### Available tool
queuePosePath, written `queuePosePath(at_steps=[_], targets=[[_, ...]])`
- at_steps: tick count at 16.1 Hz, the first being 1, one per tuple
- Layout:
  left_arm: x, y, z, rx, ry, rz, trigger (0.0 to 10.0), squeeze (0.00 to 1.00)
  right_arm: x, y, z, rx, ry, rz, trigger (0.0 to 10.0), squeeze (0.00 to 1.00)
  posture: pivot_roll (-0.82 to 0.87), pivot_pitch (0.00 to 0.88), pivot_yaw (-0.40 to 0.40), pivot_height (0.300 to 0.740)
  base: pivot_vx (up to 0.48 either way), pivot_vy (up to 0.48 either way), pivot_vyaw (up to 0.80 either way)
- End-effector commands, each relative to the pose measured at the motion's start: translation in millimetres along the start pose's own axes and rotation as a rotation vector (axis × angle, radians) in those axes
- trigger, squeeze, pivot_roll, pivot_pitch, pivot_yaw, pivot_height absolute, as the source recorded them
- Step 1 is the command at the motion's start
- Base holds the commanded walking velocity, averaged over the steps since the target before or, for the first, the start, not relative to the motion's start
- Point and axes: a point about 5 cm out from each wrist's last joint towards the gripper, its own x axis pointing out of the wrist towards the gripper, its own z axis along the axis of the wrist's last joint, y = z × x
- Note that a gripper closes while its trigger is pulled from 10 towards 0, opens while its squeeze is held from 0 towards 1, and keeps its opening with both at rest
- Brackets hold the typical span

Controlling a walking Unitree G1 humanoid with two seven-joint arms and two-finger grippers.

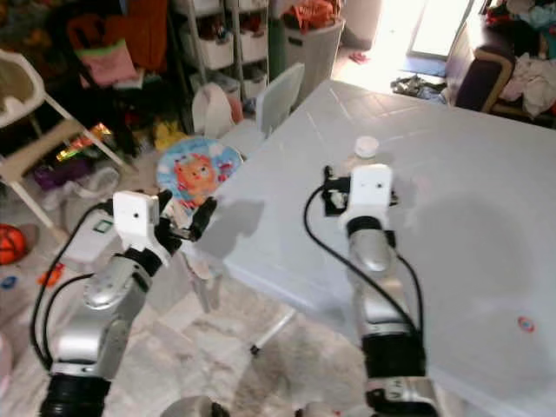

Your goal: Restocking fridge

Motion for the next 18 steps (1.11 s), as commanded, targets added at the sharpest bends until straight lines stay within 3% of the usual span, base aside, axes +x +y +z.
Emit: queuePosePath(at_steps=[1,8,10,15,18], targets=[[0.9,-2.6,6,0.018,-0.014,-0.013,10.0,0.00,4.8,-8.1,6,-0.012,-0.018,-0.043,10.0,0.00,-0.01,0.000,0.015,0.740,0.000,0.000,0.00],[-3.1,-1.0,17,0.043,-0.040,-0.024,10.0,0.00,4.7,-14.6,10,-0.004,-0.028,-0.097,10.0,0.00,-0.01,0.015,0.018,0.740,0.222,0.000,-0.09],[-3.6,-1.8,14,0.037,-0.032,-0.025,10.0,0.00,4.0,-7.4,15,-0.078,-0.072,-0.057,10.0,0.00,-0.01,0.011,0.017,0.740,0.323,0.000,0.00],[-6.2,-3.8,12,0.015,-0.029,-0.024,10.0,0.00,-4.3,2.0,11,-0.094,-0.075,-0.006,10.0,0.00,-0.01,0.000,0.016,0.740,0.343,0.000,0.00],[-8.5,0.4,15,-0.016,-0.054,0.002,10.0,0.00,-11.5,9.1,11,-0.138,-0.097,0.070,10.0,0.00,-0.02,0.000,0.015,0.740,0.000,0.000,0.00]])
